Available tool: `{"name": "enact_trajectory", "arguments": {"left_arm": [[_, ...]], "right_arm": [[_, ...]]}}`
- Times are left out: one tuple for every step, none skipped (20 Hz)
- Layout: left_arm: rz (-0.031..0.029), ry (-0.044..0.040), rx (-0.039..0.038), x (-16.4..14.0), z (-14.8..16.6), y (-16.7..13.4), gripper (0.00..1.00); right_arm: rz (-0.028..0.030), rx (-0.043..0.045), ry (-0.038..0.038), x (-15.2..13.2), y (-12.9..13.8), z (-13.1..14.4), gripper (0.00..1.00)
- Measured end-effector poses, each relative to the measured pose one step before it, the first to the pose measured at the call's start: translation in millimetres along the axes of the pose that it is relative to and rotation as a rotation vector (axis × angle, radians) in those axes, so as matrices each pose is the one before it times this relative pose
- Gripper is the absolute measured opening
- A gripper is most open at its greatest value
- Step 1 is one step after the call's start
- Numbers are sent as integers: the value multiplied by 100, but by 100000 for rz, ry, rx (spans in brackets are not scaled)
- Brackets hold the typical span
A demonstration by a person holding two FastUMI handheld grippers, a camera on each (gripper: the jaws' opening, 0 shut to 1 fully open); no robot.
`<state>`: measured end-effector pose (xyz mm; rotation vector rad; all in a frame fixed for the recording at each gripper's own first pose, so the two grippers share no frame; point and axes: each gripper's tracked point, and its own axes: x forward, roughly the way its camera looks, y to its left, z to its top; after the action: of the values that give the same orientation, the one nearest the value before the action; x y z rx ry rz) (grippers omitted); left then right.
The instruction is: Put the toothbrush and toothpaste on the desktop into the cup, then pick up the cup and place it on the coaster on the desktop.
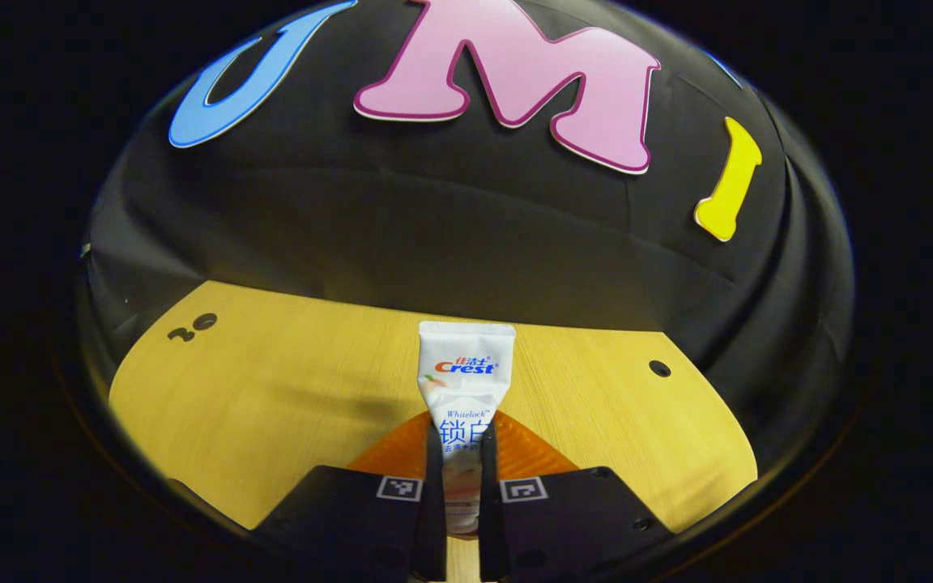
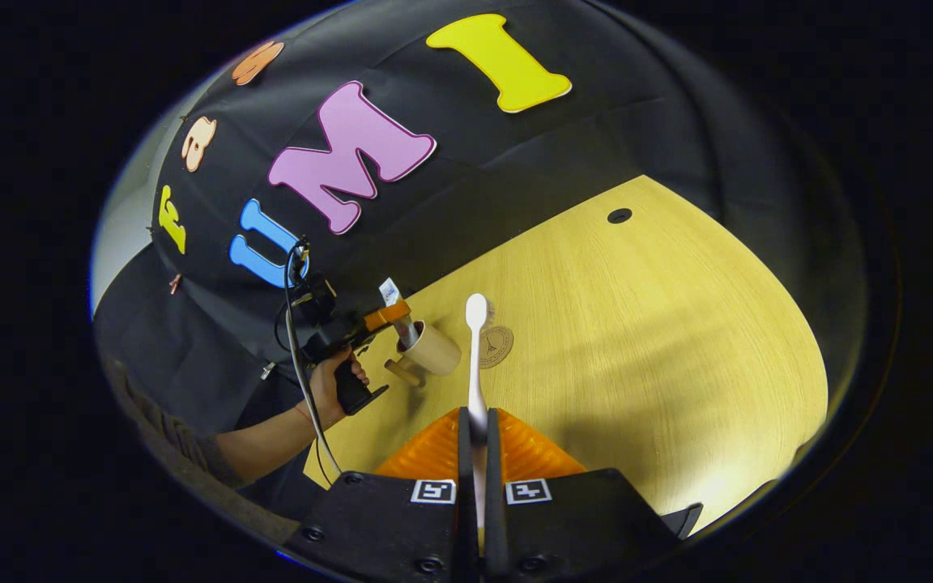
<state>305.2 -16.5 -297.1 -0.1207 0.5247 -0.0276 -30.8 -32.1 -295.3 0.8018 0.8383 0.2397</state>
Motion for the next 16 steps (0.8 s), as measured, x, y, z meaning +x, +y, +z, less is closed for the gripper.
{"name": "enact_trajectory", "arguments": {"left_arm": [[289, 652, 271, -13, -345, 74, 21], [-490, 235, -52, -220, -133, -77, 22], [-645, 621, -262, 24, -463, -83, 22], [-672, 1136, 45, -186, -378, -111, 24], [-258, 322, 569, -229, -242, -51, 24], [491, -90, 1425, -44, -40, 114, 26], [634, 189, 1191, -217, -77, 133, 26], [112, 244, 811, -232, -227, 79, 26], [-145, 25, 835, -218, -121, -22, 27], [-1045, 352, 479, -311, -238, -225, 29], [-1532, 1032, 127, -173, -325, -272, 30], [-1029, 1268, 15, -168, -335, -196, 26], [-162, 1362, 287, -238, -530, 6, 32], [-617, -260, 615, -255, -228, -36, 39], [-137, -497, 988, -327, 140, -110, 48], [-154, -323, 1045, -409, 59, -35, 48]], "right_arm": [[94, 49, 477, 121, 111, -195, 7], [-75, 11, 398, 35, 109, -272, 7], [-101, -4, 211, 37, 107, -143, 7], [-239, 68, 60, 27, 99, -49, 7], [-23, 215, -246, 88, 85, 14, 7], [-419, 331, -344, -168, 132, -88, 8], [-111, 439, -400, -65, 58, -49, 8], [-531, 367, -605, -129, 77, -75, 7], [-366, 615, -332, -56, 131, -154, 7], [-156, 646, -491, -169, 192, -163, 8], [-275, 418, -583, -198, 237, -139, 8], [-166, 305, -296, -162, 158, -259, 7], [-20, 273, -428, -206, 247, -195, 8], [-137, 186, -401, -214, 348, -265, 7], [130, 146, -296, -205, 357, -247, 7], [-53, -7, -317, -284, 351, -313, 7]]}}
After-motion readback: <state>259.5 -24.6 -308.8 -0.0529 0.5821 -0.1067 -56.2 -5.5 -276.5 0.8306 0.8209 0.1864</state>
